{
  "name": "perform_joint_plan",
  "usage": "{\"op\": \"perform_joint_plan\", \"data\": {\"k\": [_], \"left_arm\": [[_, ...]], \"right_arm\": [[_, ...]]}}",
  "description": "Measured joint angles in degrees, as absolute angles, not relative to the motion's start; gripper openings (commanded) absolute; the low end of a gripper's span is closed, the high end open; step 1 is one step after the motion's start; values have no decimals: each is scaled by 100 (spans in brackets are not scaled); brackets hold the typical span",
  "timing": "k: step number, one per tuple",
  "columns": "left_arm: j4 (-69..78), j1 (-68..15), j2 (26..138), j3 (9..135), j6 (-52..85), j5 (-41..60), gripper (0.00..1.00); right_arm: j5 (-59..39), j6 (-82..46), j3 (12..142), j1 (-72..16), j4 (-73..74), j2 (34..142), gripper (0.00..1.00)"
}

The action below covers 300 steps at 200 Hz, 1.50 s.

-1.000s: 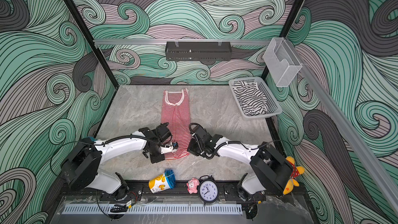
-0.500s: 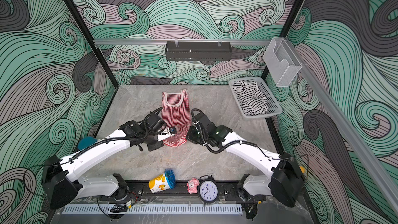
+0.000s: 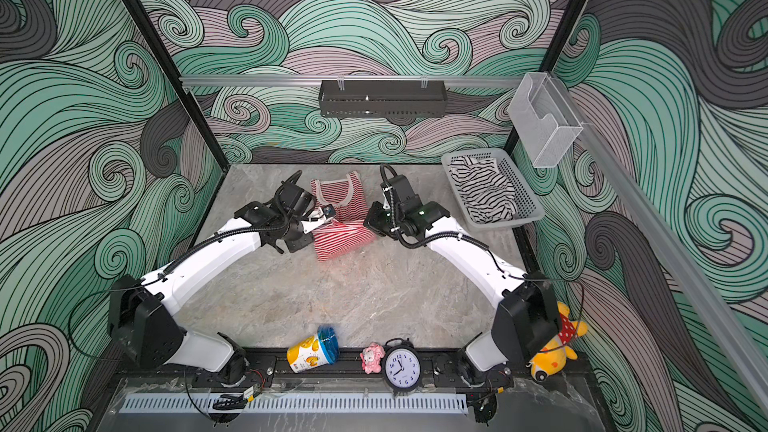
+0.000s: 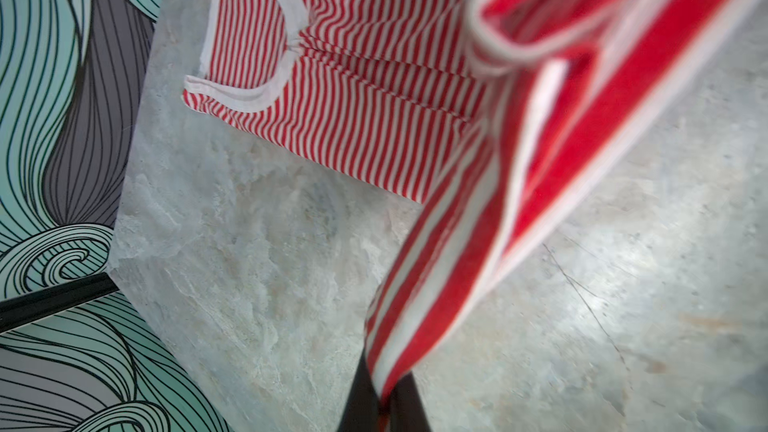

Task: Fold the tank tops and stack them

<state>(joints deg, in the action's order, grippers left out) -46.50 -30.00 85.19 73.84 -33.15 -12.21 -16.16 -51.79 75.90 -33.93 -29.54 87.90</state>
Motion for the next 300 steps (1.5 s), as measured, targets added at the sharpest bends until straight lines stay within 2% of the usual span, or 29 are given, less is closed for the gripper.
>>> {"op": "perform_joint_plan", "data": {"k": [78, 143, 237, 260, 279, 300], "left_arm": [[-4274, -2322, 9963, 8232, -3476, -1020, 0], [-4088, -2132, 11017, 8816, -3520, -1007, 0], [-3988, -2010, 11977, 9295, -3465, -1319, 7], [-3979, -1988, 12140, 9544, -3382, -1452, 16], [-3894, -1988, 12154, 9588, -3321, -1522, 25], [-3758, -1975, 12154, 9581, -3162, -1590, 30]], "right_arm": [[-2333, -4775, 9150, -2797, -3050, 10814, 0], [-2932, -4519, 10514, -2434, -3391, 12446, 0], [-3347, -4405, 11636, -2248, -3780, 13719, 6], [-3395, -4410, 11904, -2235, -3782, 13941, 13], [-3470, -4434, 11957, -2206, -3671, 14007, 27], [-3500, -4456, 11909, -2165, -3404, 13985, 43]]}}
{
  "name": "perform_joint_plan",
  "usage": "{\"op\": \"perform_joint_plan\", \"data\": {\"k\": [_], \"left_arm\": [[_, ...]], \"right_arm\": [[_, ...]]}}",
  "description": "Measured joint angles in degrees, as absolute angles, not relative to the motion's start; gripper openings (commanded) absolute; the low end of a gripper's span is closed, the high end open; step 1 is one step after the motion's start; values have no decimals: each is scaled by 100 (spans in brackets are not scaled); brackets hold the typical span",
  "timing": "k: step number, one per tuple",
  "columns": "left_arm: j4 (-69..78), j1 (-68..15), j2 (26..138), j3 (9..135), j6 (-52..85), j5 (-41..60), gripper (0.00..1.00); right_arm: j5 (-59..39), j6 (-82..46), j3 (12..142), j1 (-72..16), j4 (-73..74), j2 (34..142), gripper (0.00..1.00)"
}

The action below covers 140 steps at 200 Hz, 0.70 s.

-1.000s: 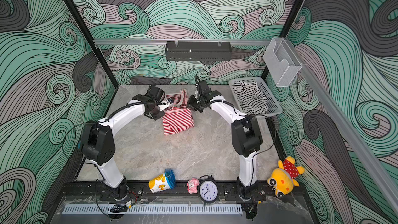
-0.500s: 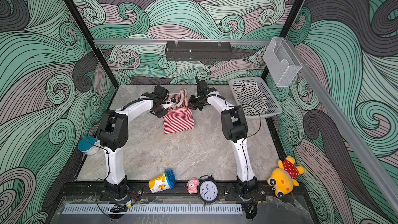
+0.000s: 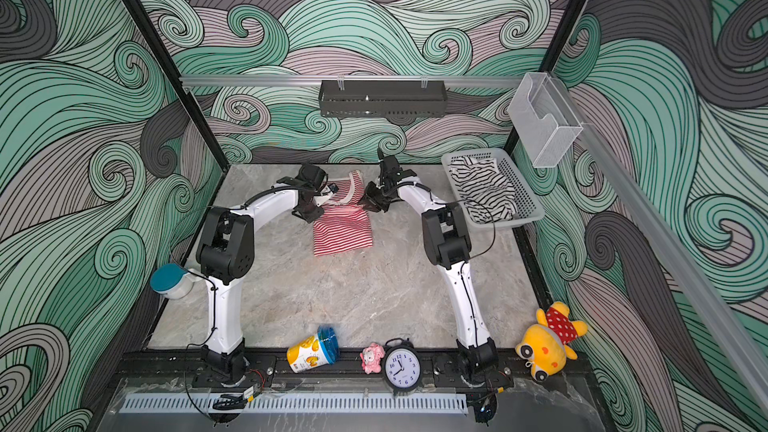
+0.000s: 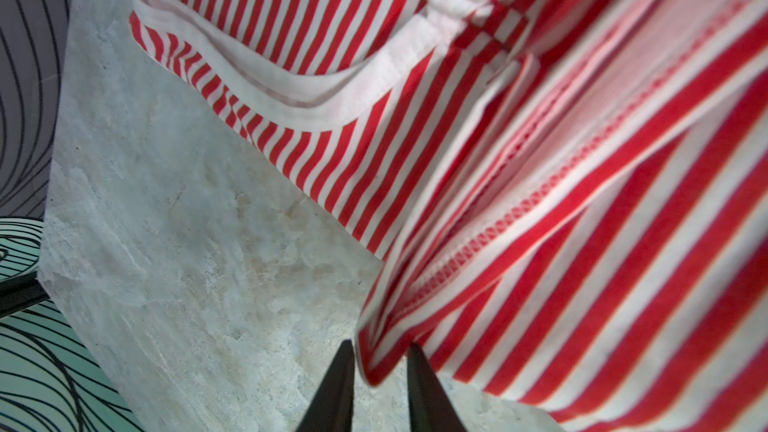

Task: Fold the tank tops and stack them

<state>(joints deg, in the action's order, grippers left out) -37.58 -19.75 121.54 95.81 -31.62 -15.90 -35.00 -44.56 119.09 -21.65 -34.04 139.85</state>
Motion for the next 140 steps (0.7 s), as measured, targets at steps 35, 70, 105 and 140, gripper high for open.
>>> {"op": "perform_joint_plan", "data": {"k": [35, 70, 105, 140], "left_arm": [[-3387, -1957, 11773, 9188, -2853, -1667, 31], [-3369, -1957, 10962, 8698, -2630, -1417, 30], [-3588, -2008, 10407, 8318, -2526, -698, 29], [-3785, -2161, 10558, 8079, -2421, -187, 27]], "right_arm": [[-3498, -4504, 11010, -2139, -2676, 13476, 46], [-3470, -4584, 9688, -2196, -2115, 12427, 41], [-3352, -4477, 9253, -2532, -2008, 11889, 26], [-3275, -4436, 8956, -2928, -1918, 11911, 13]]}}
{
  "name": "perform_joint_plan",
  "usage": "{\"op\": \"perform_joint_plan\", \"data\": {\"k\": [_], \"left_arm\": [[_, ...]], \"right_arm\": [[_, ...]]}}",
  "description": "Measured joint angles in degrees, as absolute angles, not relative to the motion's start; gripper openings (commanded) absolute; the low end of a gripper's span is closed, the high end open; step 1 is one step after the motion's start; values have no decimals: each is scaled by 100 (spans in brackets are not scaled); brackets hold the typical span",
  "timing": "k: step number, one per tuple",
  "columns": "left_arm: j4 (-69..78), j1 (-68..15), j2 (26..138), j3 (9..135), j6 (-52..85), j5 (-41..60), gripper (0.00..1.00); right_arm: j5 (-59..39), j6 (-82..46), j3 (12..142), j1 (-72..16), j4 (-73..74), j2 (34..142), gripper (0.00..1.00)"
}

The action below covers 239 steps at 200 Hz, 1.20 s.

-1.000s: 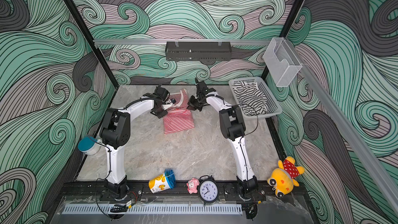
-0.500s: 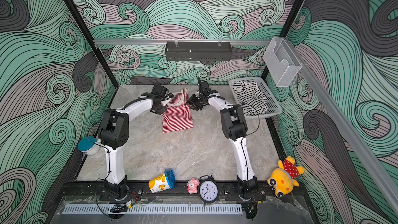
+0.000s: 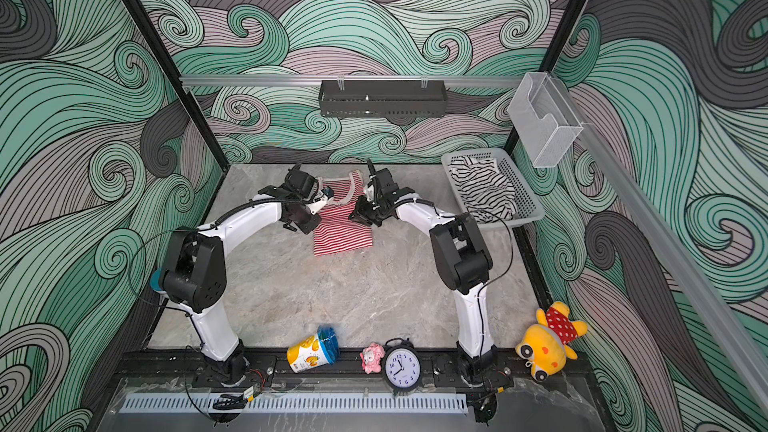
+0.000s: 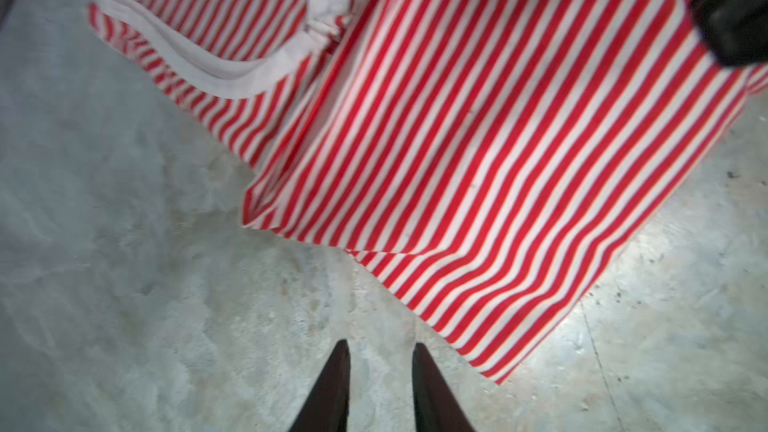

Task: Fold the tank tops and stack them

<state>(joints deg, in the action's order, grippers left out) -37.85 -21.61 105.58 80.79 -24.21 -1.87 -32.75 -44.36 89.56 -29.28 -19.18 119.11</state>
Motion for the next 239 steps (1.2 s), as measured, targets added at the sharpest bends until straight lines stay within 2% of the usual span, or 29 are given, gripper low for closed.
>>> {"op": "perform_joint_plan", "data": {"k": [47, 167, 189, 200, 239], "left_arm": [[-4049, -2204, 11198, 8141, -2283, 99, 27], [-4171, -2224, 11349, 7706, -2493, -82, 25], [-4123, -2248, 11297, 7605, -2547, -174, 24], [-4056, -2294, 11203, 7461, -2578, -224, 26], [-3977, -2543, 10530, 6571, -2661, -497, 27]], "right_arm": [[-3065, -4501, 8573, -2910, -1693, 12123, 10], [-2685, -4552, 7485, -2891, -1286, 11913, 8], [-2552, -4550, 7290, -2976, -1297, 11747, 8], [-2493, -4545, 7179, -3037, -1306, 11660, 8], [-2290, -4558, 6462, -3326, -1341, 11087, 8]]}}
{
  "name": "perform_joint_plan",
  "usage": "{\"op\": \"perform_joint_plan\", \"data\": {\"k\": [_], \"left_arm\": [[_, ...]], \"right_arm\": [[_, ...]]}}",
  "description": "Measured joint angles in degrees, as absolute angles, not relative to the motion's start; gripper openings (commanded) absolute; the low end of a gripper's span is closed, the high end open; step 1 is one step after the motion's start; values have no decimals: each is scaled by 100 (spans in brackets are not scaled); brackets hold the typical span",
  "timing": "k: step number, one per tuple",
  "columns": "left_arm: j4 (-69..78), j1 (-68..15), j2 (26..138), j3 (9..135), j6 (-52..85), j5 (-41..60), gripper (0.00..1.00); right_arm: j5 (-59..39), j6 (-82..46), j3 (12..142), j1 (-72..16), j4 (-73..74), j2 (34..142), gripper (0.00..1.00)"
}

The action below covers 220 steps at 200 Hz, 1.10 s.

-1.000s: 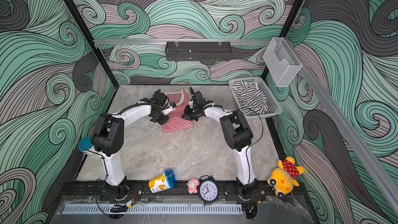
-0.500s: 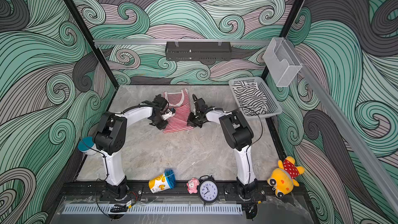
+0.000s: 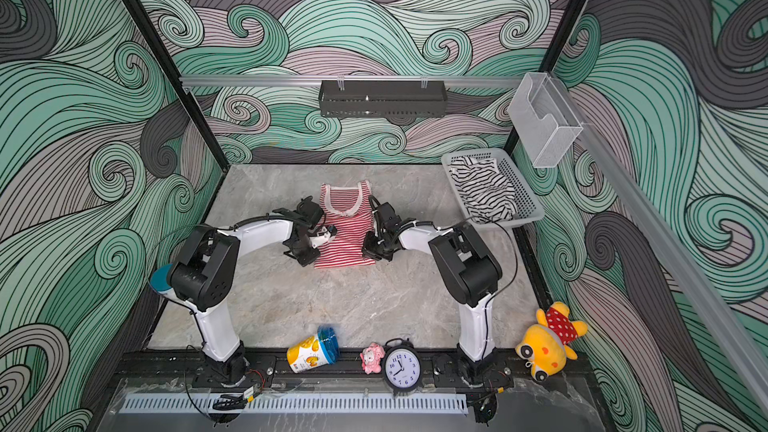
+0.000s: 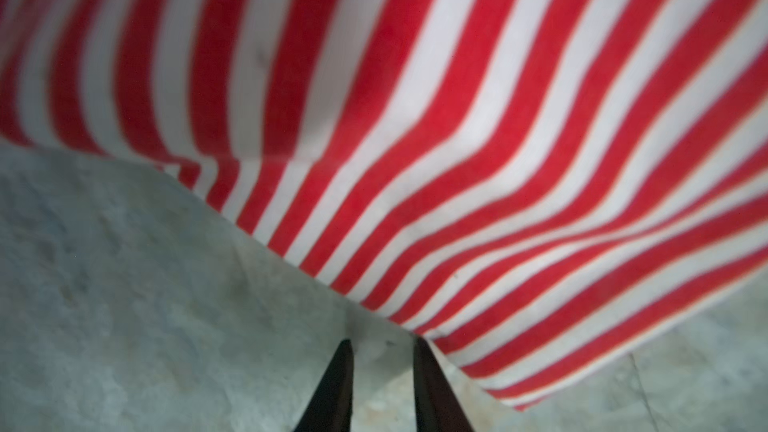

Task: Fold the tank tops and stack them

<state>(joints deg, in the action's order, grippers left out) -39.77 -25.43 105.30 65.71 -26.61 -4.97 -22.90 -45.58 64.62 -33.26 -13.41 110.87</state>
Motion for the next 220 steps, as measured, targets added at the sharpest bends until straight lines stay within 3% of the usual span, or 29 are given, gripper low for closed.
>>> {"op": "perform_joint_plan", "data": {"k": [71, 107, 123, 220], "left_arm": [[-4248, -2609, 9395, 6316, -2585, -102, 30], [-4394, -2729, 9581, 6766, -2565, 333, 30], [-4418, -2788, 9782, 6941, -2530, 460, 30], [-4508, -2939, 10825, 7771, -2460, 655, 29]], "right_arm": [[-2053, -4875, 4945, -3903, -1594, 9712, 12], [-1822, -4880, 4871, -3900, -2178, 9105, 29], [-1739, -4856, 5103, -3898, -2351, 8908, 32], [-1839, -4670, 6643, -3378, -2156, 10481, 21]]}}
